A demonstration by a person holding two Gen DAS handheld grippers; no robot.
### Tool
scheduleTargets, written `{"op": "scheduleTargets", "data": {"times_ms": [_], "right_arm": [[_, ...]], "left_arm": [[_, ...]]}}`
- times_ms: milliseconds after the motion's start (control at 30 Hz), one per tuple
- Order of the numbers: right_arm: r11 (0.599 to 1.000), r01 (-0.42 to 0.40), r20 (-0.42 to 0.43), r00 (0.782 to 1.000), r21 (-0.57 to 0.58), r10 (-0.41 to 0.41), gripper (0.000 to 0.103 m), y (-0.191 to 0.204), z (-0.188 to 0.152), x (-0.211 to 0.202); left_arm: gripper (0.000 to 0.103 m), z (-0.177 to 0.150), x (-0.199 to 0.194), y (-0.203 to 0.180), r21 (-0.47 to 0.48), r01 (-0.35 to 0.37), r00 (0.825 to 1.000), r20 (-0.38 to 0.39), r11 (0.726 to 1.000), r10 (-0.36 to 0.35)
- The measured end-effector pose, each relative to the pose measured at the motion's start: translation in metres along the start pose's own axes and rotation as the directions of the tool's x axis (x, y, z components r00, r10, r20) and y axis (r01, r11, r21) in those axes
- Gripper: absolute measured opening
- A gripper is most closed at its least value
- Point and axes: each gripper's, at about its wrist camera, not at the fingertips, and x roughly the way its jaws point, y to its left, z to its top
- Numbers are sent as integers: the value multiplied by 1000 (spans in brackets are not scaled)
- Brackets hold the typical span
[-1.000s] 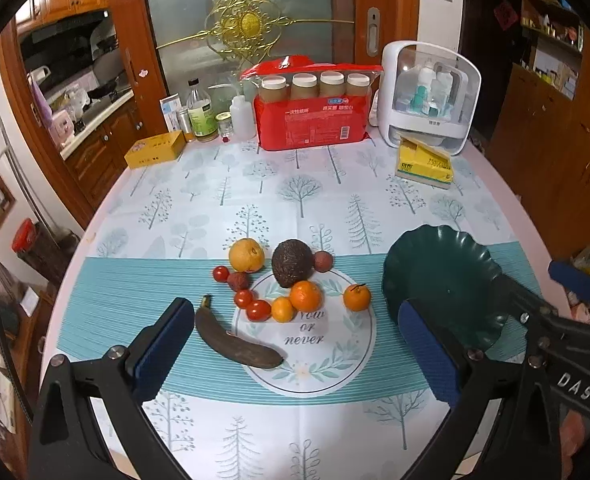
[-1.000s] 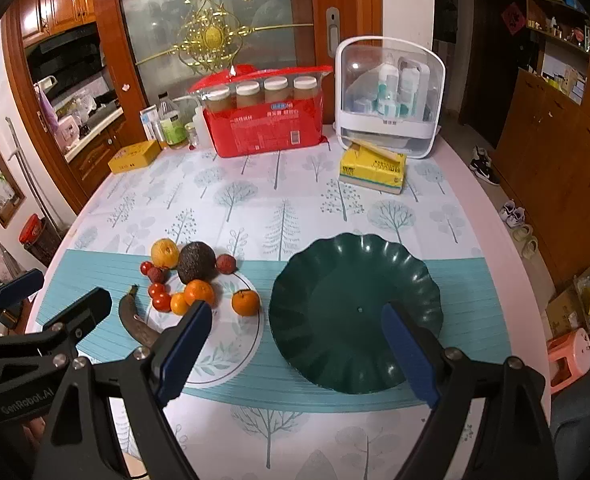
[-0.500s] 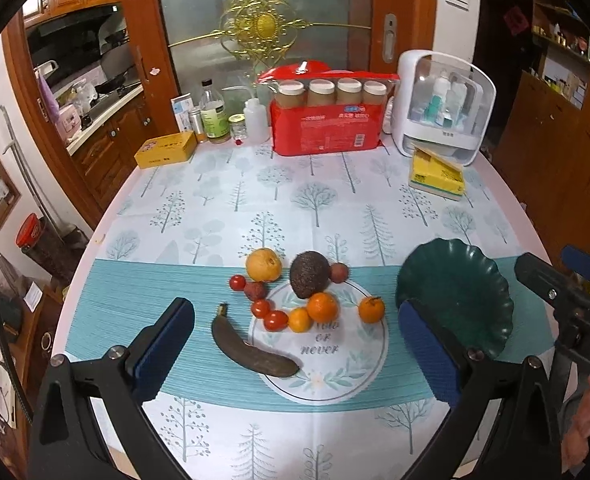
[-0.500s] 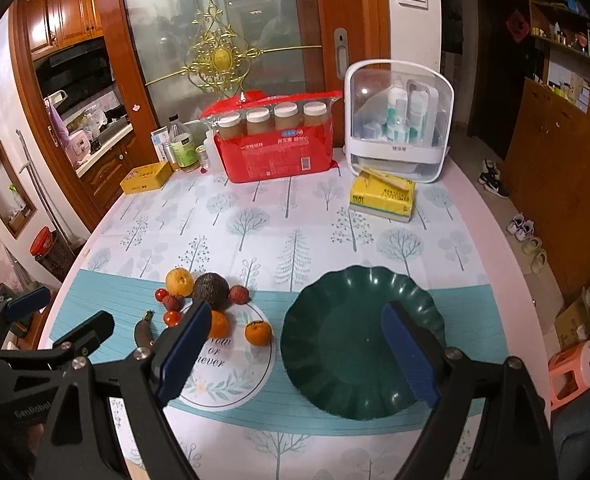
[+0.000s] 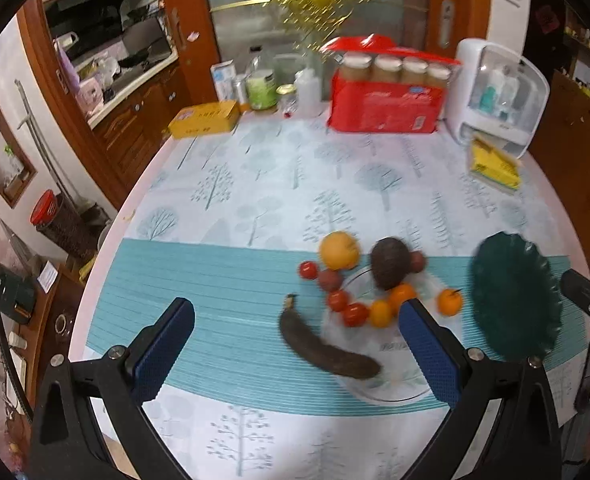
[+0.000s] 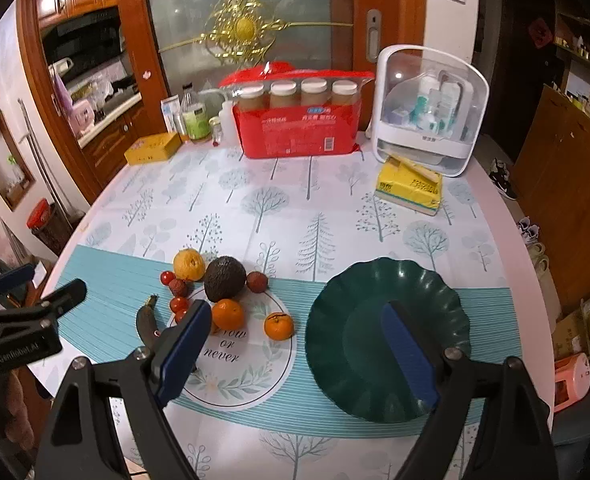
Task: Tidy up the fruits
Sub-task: 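Close the left gripper on the dark banana while the right gripper grasps a tangerine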
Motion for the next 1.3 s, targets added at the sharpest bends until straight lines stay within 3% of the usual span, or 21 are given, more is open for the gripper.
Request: {"op": "scheduleTargets", "data": {"times_ms": [200, 400, 500, 600, 700, 833, 1033, 1100, 1200, 1300], "right_arm": [[1000, -28, -88, 996, -7, 27, 86, 24, -5, 37], [996, -81, -191, 978, 30, 85, 71, 42, -16, 87], [994, -105, -229, 967, 41, 111, 62, 51, -21, 110], [991, -129, -256, 957, 34, 133, 52, 60, -25, 131], [989, -145, -276, 950, 17, 144, 49, 64, -27, 149], [984, -175, -296, 941, -21, 161, 47, 65, -22, 166], [969, -239, -349, 916, -71, 200, 46, 63, -17, 191], [962, -269, -378, 896, -50, 231, 46, 60, -17, 199], [939, -344, -426, 850, -2, 311, 46, 54, -19, 214], [925, -381, -443, 831, -11, 337, 46, 50, -17, 223]], "left_arm": [[101, -15, 48, 33, 6, 37, 992, -117, 999, -36], [101, -41, 93, 34, 63, 126, 972, -208, 990, -110], [101, -51, 116, 30, 57, 173, 953, -262, 983, -153], [96, -55, 138, 31, -30, 213, 920, -329, 977, -211], [95, -56, 156, 29, -113, 200, 905, -359, 973, -228], [82, -54, 173, 22, -169, 160, 899, -381, 972, -215], [80, -57, 185, 11, -220, 102, 898, -399, 970, -185], [79, -58, 189, 11, -247, 79, 899, -401, 966, -176], [75, -62, 192, 11, -314, 53, 894, -407, 948, -184], [68, -67, 195, 9, -390, 42, 885, -413, 920, -215]]}}
